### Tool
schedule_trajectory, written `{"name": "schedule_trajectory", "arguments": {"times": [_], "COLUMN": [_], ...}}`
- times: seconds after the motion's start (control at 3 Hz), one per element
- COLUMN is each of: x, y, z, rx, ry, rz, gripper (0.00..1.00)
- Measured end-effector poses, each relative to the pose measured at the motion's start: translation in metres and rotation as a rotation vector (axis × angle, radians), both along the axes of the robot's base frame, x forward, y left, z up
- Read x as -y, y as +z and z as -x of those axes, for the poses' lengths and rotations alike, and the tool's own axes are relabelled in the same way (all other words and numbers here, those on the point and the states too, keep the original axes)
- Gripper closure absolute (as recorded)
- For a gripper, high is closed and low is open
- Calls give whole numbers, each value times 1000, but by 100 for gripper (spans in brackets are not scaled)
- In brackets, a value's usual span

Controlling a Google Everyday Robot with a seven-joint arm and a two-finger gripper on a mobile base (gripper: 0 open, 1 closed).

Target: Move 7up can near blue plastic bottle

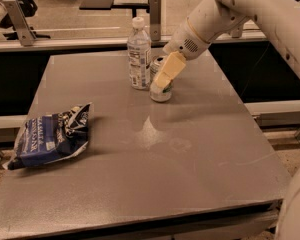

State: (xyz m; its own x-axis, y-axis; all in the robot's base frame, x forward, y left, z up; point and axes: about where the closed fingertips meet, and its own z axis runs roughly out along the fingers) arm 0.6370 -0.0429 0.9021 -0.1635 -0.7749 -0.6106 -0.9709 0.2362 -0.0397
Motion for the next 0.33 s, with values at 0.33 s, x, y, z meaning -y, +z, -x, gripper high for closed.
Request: {"name": "schedule_trajectory", "arguments": {"times": [0.33], "x": [0], "y": [0], "z": [0], "rx": [0], "ry": [0], "rz": [0], "gripper": [0]}}
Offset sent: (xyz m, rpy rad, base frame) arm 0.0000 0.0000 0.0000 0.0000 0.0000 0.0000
